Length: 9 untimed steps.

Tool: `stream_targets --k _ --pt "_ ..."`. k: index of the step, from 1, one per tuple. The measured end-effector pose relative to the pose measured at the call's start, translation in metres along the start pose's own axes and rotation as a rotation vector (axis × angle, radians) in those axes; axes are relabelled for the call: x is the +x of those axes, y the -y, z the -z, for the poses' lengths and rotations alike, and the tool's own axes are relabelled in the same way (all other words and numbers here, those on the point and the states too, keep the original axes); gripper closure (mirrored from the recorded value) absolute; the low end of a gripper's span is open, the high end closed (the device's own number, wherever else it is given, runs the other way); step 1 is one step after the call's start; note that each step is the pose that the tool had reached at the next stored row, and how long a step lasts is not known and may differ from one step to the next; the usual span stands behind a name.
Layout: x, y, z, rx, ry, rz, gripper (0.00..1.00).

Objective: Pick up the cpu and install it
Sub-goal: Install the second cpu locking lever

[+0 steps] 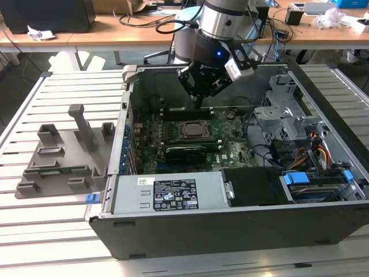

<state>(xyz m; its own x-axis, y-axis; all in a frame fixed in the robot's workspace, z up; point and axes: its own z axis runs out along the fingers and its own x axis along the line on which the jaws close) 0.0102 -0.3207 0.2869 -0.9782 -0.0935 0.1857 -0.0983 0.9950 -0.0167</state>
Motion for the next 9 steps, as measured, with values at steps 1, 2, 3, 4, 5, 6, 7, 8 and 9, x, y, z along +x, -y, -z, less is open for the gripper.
stream_targets --k 1,2,3,4,5,6,7,8,9 --pt "0.0000 0.0000 0.0001 0.0006 -0.0001 0.000 0.89" --pt "0.0000 0.0000 0.0001 0.0009 0.0001 0.000 0.89" --pt "-0.0001 0.0000 0.0001 0.0016 0.0047 0.000 0.89" --pt "-0.0001 0.0000 -0.0001 0.0024 0.0160 0.000 0.89" --pt "0.0000 -0.0001 -0.0001 0.0036 0.0302 -0.001 0.89" --pt "0.0000 0.0000 -0.0002 0.0051 0.0462 -0.002 0.89" --pt "0.0001 0.0000 -0.0002 0.0066 0.0623 -0.002 0.89" --pt "0.0001 0.0000 -0.0002 0.0079 0.0750 -0.003 0.89" --pt "0.0002 0.0000 -0.0003 0.0092 0.0895 -0.003 0.89"
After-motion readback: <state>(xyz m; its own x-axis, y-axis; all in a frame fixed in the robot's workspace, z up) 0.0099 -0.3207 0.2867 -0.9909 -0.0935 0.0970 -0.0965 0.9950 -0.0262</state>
